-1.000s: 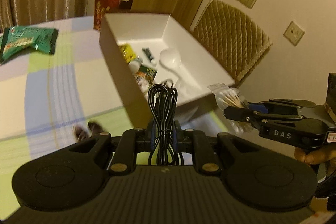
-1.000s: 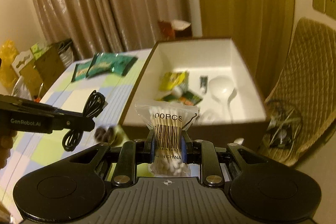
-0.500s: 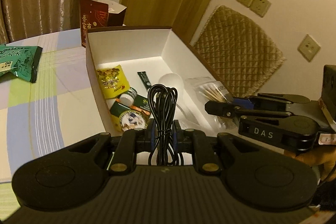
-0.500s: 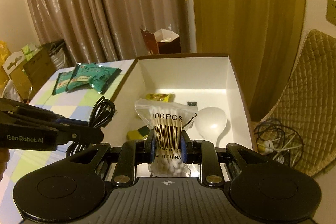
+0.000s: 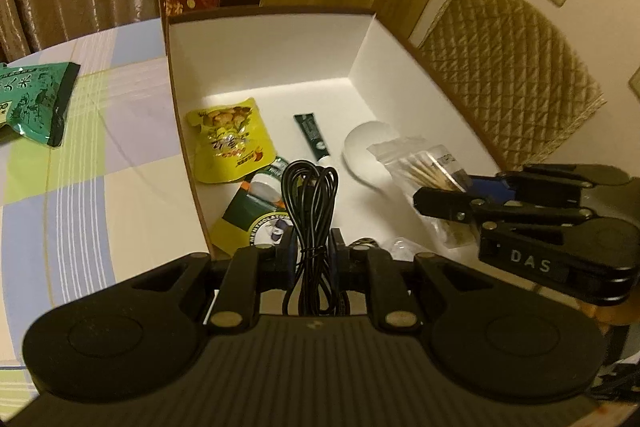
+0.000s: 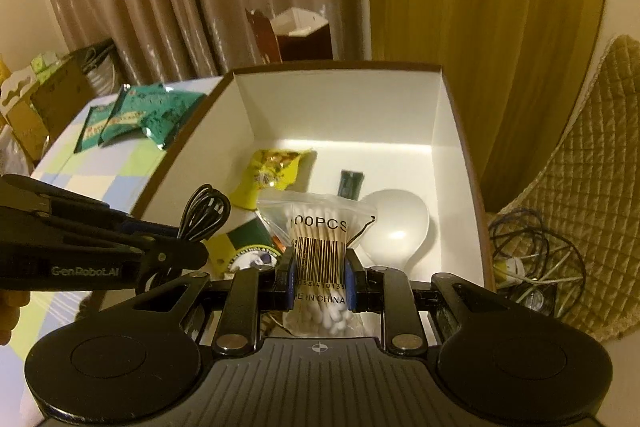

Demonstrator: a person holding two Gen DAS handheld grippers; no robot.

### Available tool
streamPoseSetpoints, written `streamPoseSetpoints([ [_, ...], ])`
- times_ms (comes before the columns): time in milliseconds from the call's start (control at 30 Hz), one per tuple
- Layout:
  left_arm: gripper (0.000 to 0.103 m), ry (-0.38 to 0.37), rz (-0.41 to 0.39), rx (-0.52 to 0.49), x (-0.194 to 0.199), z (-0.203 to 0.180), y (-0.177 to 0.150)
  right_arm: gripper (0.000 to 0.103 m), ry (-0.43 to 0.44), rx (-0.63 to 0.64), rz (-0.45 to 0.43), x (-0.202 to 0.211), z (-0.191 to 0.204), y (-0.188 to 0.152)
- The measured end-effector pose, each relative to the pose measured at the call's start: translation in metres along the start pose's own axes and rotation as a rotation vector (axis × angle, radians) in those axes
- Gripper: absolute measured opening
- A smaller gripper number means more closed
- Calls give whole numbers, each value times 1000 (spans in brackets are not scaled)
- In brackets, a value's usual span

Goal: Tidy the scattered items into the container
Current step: 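Lift and carry the cable and swab bag over the shoebox with both grippers, then open both grippers to drop the cable and swab bag into the box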

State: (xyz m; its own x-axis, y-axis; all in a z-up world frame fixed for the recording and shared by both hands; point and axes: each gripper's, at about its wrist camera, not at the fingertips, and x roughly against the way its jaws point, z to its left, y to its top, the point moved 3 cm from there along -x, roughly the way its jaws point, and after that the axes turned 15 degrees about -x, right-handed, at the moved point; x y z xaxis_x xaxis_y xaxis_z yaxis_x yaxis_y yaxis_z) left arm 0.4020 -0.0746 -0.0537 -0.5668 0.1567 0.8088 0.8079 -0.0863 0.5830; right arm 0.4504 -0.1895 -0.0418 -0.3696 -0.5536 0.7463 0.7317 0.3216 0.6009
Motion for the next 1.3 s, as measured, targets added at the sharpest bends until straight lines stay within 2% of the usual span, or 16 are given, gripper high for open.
streamPoseSetpoints([
  [167,12,39,39,-34,-14,-3,3,20,-10,15,30,-13,-5,1],
  [400,14,83,49,-73,-20,-7,7,20,-5,19,46,-21,-7,3],
  [1067,14,91,47,-68,-24,0,14,20,-8,27,57,-26,-9,2],
  [1233,15,95,44,-65,-26,2,17,20,-25,48,35,-27,-7,5],
  [1267,15,95,44,-64,-27,2,17,22,-21,59,25,-27,-6,6],
  [1300,16,95,43,-63,-26,2,17,32,-16,73,23,-27,-4,6],
])
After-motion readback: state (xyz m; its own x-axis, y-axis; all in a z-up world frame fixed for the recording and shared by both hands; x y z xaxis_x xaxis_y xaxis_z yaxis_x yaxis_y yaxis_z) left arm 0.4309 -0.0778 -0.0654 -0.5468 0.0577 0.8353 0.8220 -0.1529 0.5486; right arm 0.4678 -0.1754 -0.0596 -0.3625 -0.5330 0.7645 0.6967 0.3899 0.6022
